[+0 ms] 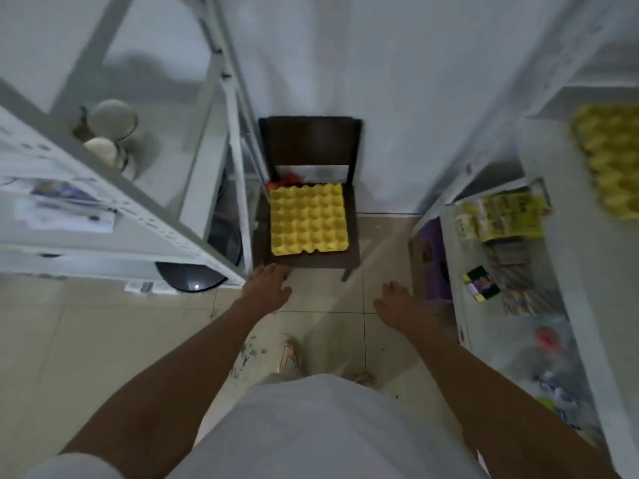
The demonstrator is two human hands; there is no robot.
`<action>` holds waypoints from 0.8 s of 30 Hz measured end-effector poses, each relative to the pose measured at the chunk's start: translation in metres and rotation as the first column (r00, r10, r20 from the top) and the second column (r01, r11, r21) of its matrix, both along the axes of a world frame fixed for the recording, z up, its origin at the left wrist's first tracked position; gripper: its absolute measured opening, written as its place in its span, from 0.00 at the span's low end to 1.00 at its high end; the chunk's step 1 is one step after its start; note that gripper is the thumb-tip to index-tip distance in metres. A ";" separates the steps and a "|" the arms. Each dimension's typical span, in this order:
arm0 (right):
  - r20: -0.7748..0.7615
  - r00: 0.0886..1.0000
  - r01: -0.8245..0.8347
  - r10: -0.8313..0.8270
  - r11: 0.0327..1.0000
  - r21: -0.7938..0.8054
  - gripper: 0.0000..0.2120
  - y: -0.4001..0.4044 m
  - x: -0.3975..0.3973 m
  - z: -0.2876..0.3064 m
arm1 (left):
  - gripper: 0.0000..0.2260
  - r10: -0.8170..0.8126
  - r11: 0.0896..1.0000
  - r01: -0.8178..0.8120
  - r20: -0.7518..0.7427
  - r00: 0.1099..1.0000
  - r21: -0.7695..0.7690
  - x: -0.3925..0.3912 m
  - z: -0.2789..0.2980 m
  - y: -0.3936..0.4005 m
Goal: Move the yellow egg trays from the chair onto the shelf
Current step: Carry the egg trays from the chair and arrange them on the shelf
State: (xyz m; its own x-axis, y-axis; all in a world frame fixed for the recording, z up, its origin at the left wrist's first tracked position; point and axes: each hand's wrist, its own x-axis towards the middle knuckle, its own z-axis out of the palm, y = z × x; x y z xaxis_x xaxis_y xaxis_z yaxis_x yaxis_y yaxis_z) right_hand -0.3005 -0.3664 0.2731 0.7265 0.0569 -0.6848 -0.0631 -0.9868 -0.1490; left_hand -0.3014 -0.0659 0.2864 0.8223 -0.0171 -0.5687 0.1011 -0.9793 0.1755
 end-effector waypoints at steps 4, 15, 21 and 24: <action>0.064 0.998 -0.017 0.017 1.000 0.010 0.26 0.061 0.022 -0.011 | 0.26 -0.037 0.998 0.036 -0.016 0.999 -0.056 0.005 -0.020 0.037; 0.019 0.999 -0.037 0.036 0.998 0.043 0.26 0.114 0.093 -0.041 | 0.29 -0.006 0.992 -0.018 -0.192 0.981 -0.122 0.072 -0.069 0.046; -0.065 0.997 0.044 -0.040 0.998 0.054 0.22 0.086 0.166 -0.085 | 0.27 0.173 0.976 -0.197 -0.214 0.961 -0.094 0.137 -0.081 0.049; -0.123 0.990 0.086 -0.076 0.993 0.077 0.20 0.078 0.193 -0.113 | 0.26 0.232 0.965 -0.250 -0.195 0.953 -0.074 0.167 -0.101 0.050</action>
State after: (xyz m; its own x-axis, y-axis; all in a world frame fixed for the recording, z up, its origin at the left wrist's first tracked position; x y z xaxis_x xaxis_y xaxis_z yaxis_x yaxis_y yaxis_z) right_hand -0.1071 -0.2884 0.1602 0.6442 0.0604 -0.7625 -0.1645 -0.9626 -0.2153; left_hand -0.1343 -0.0158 0.1858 0.6908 0.1061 -0.7153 0.3709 -0.9011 0.2246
